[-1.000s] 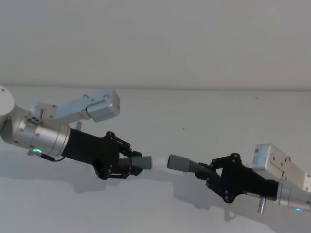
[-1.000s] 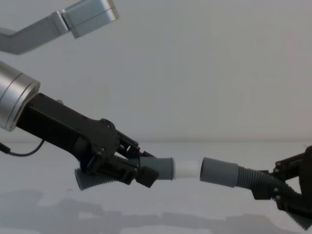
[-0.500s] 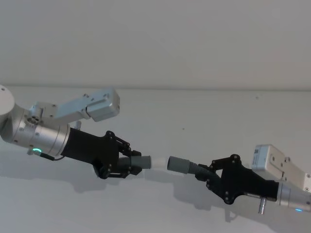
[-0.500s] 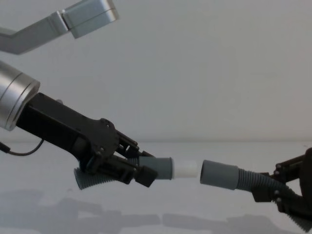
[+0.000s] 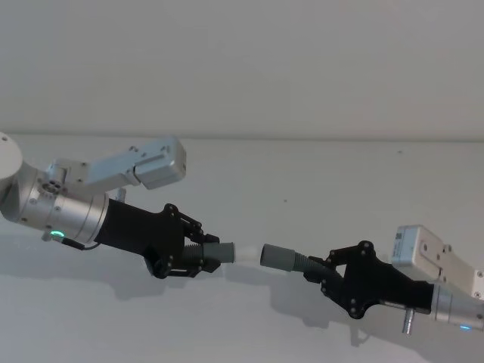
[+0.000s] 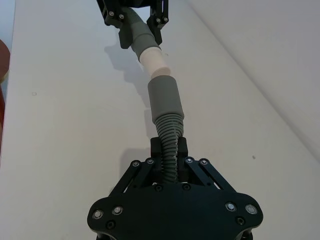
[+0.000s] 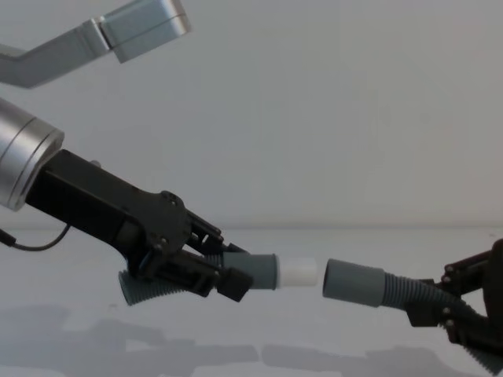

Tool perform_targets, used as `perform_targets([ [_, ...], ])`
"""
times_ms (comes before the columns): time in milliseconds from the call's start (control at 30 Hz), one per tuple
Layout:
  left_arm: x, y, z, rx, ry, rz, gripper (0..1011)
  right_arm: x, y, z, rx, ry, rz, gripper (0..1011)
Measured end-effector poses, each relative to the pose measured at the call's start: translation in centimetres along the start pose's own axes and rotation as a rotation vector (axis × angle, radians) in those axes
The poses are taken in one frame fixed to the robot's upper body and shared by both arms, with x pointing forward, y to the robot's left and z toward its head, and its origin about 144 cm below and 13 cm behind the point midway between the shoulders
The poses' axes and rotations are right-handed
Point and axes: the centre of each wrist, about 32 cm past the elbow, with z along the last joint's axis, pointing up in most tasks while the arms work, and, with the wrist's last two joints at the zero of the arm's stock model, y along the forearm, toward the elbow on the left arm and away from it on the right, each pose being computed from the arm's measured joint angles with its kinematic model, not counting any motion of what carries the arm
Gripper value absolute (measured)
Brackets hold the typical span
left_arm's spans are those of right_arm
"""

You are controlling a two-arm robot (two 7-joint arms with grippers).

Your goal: Use both hands to pick up one end of the pipe from the table, align the ends, and insert them.

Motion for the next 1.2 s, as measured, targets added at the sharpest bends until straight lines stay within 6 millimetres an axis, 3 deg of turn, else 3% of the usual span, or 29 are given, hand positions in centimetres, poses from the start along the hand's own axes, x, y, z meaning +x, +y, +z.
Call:
perform_targets([
  [1200, 0.08, -0.21, -0.01, -0.005, -0.005, -0.039, 361, -0.04, 0.04, 0.04, 0.021, 0.003, 0.011, 141],
])
